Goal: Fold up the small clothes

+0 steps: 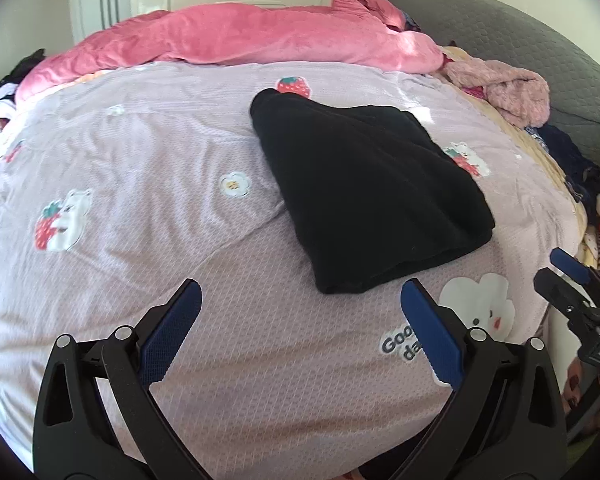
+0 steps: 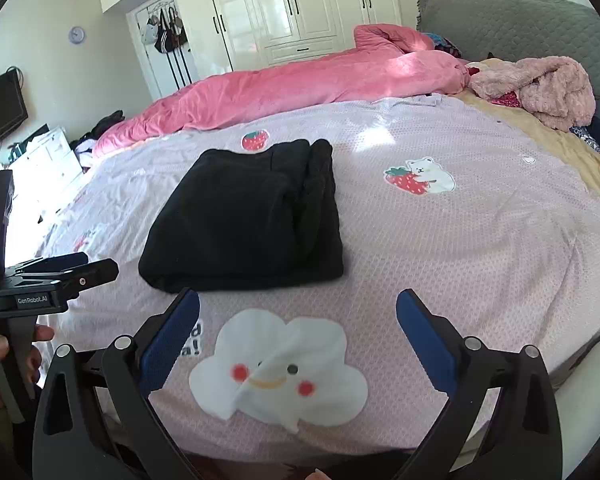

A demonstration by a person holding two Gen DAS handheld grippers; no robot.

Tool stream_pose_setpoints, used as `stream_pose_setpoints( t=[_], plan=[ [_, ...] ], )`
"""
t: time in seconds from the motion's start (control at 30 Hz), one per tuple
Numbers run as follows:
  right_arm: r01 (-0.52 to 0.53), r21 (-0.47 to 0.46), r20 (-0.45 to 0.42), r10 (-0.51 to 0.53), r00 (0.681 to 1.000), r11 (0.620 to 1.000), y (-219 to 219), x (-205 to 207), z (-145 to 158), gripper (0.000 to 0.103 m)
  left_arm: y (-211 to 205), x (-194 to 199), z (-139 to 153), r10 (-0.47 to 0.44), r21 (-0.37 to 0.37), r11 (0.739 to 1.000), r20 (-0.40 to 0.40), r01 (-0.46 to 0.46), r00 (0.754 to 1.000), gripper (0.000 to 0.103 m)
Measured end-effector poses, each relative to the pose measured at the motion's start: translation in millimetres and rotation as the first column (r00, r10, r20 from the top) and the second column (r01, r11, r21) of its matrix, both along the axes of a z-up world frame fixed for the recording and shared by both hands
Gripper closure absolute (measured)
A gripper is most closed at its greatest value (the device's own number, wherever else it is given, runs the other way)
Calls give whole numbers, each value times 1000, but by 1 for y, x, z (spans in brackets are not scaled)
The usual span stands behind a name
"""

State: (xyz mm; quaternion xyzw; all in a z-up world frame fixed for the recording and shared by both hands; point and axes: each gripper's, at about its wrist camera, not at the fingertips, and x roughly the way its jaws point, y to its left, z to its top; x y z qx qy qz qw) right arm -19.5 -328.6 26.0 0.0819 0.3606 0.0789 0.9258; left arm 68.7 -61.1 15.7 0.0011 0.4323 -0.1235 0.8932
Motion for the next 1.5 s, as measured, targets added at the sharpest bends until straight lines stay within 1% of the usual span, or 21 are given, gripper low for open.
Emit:
stream_pose_setpoints(
  t=[0.07, 0.17, 0.23, 0.3, 0.43, 0.83, 1.1, 1.23, 1.5],
  plan=[
    [6, -13, -16, -7, 1000, 1000, 1, 0, -3, 5, 1, -8, -6, 19, -15, 1000, -10, -19, 1000, 9],
    [6, -34, -41, -7, 999, 999, 4, 1, -10, 5, -1, -15, -10, 26, -21, 999, 2, -26, 1000, 9],
    [12, -47, -59, -14, 998, 999, 6, 3, -15, 5, -4, -17, -10, 15, -11, 1000, 20, -15, 1000, 9],
    [12, -45, -66, -15, 998, 999, 7, 4, -18, 5, -6, -17, -10, 11, 15, 1000, 33, -11, 999, 9],
    [12, -48, -61, -15, 998, 999, 7, 6, -18, 5, -9, -17, -11, -5, 4, 1000, 19, 5, 1000, 9],
    [35, -39, -62, -37, 997, 999, 1, 8, -20, 5, -14, -18, -13, -11, 27, 1000, 8, 10, 1000, 9],
    [34, -39, -61, -36, 997, 999, 1, 8, -19, 5, -12, -19, -11, -4, 26, 1000, 16, 3, 1000, 9],
    [32, -41, -61, -34, 998, 999, 1, 9, -19, 5, -12, -19, -11, 5, 46, 999, 21, -6, 1000, 9],
    [32, -43, -61, -35, 998, 999, 2, 8, -19, 5, -10, -18, -10, 5, 37, 999, 29, -6, 1000, 9]
  ],
)
